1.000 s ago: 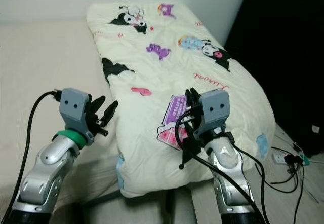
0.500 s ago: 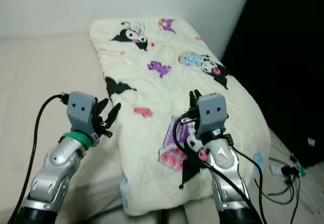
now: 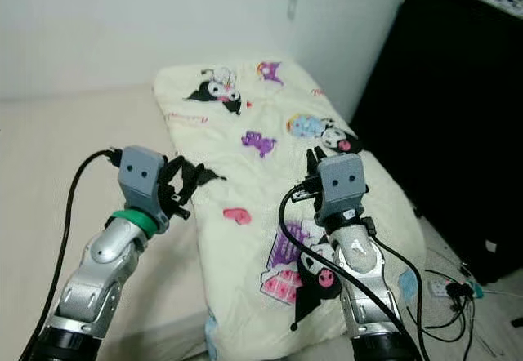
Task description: Clean up the room
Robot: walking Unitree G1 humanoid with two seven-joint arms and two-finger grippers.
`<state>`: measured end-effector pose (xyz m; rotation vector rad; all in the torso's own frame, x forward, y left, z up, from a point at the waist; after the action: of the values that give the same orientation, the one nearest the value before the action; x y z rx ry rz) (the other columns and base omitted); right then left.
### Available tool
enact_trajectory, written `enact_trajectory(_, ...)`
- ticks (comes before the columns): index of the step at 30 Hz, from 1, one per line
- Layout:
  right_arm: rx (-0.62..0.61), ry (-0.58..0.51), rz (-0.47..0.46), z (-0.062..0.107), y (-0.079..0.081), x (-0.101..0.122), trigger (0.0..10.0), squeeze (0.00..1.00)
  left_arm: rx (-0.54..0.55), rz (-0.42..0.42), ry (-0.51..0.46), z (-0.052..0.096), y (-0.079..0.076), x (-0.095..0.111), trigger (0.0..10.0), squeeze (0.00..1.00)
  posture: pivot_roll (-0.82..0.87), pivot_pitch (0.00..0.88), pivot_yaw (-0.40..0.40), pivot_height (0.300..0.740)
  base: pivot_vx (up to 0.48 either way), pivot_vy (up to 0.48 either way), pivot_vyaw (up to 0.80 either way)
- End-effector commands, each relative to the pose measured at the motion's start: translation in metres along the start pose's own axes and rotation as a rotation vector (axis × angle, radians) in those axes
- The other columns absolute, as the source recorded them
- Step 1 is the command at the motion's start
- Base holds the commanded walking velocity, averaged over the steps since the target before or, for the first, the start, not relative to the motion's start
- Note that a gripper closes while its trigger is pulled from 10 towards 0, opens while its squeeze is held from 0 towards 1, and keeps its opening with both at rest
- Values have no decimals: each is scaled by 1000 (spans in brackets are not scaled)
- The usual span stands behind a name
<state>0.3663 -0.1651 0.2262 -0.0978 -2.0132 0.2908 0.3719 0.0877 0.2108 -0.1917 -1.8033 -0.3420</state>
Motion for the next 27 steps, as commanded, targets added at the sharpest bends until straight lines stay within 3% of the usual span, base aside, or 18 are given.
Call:
enact_trajectory(1,-24,14,10,3,-6,-5,10000,0,-15,-9,7,0,-4,-3,10000,0,-144,48,30,714,0,0,0)
enact_trajectory(6,-43,26,4,4,-7,-8,10000,0,-27,-2,13,0,-8,-4,10000,0,-145,48,33,739,0,0,0)
enact_trajectory(27,-52,34,-42,6,5,-14,10000,0,-44,17,32,1,-15,-8,10000,0,-142,55,43,739,0,0,0)
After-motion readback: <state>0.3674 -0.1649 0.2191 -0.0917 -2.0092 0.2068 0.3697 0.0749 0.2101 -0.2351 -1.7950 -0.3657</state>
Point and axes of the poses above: a point about 5 cm out from each wrist's last joint towards the gripper, its own z axis pointing back from the gripper into the wrist, its own x axis along the axis of the wrist's last joint, y = z × x, the point moved 5 cm from there along -z, pointing out of the wrist towards the gripper
